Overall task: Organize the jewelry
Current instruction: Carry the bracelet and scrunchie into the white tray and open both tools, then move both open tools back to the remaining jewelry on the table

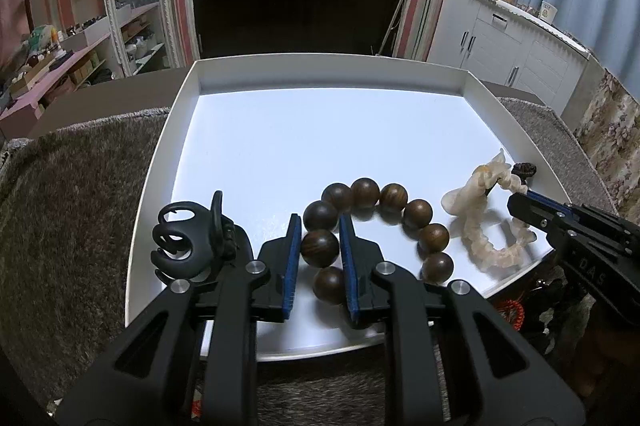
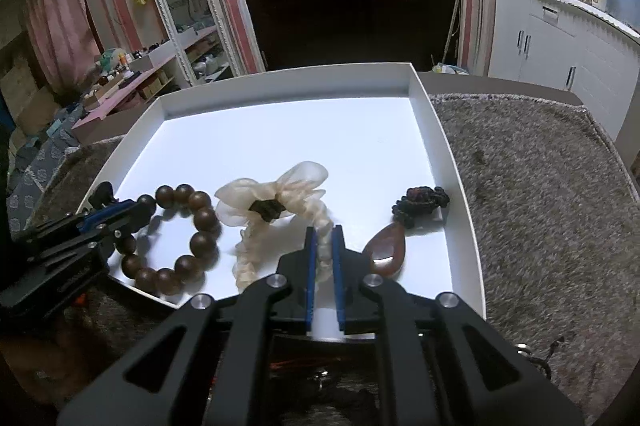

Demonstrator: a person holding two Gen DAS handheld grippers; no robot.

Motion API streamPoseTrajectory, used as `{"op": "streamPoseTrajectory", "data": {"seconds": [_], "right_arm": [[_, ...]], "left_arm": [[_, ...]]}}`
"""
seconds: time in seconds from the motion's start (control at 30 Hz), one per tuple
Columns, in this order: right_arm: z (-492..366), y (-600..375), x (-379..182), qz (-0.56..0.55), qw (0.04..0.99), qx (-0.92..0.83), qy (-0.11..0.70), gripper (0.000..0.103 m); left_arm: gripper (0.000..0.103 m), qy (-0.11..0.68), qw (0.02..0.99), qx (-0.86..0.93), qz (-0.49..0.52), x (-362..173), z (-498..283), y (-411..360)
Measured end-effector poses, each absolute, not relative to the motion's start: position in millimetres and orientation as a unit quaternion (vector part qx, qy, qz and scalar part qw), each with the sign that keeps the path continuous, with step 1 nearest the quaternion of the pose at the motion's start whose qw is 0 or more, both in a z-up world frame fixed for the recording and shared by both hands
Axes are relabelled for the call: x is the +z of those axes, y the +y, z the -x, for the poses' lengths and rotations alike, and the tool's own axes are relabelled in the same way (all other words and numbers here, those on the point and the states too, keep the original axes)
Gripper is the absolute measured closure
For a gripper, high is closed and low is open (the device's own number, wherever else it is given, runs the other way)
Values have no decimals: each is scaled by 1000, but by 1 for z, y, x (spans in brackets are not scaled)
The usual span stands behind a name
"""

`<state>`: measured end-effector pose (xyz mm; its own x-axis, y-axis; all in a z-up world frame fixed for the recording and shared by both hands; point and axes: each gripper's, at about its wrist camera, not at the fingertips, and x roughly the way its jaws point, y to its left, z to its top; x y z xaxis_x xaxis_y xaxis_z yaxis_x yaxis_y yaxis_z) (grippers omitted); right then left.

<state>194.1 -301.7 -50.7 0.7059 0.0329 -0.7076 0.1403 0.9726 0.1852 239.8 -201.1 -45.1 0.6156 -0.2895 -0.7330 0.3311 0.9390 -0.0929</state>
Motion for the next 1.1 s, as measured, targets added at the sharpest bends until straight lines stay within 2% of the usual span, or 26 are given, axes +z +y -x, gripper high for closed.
{"op": "streamPoseTrajectory", "data": {"seconds": [0.1,0.13,0.17,0.23,0.4,0.5,0.57,0.63,0.67,0.87,1.1], "right_arm": [[-196,-300,-52,-109,915,-35,387,91],[-196,-300,-51,-111,915,-33,387,87],[-195,-300,-49,-112,916,-30,385,76],[-191,-301,-40,-110,920,-29,375,68],[-167,-319,1,-126,936,-36,326,68],[-141,-335,24,-136,943,-47,299,68],[-119,-343,32,-126,947,-55,289,68],[-98,-347,30,-118,950,-58,284,66],[-82,-350,24,-111,949,-61,287,63],[-24,-361,-16,-111,935,-92,325,63],[-12,-354,-41,-129,924,-88,350,63]], "left_arm": [[72,398,899,-182,-10,-41,-241,-197],[72,395,900,-181,-12,-39,-240,-196],[72,391,902,-182,-11,-35,-240,-195],[72,388,903,-185,-5,-29,-239,-193],[69,353,919,-175,7,16,-232,-173],[55,326,933,-153,10,49,-217,-145],[51,309,941,-135,0,62,-202,-125],[30,296,949,-107,-2,63,-184,-99],[29,292,951,-98,-1,61,-177,-89],[29,317,946,-70,-3,19,-119,-39],[29,349,932,-99,-15,-20,-93,-57]]}}
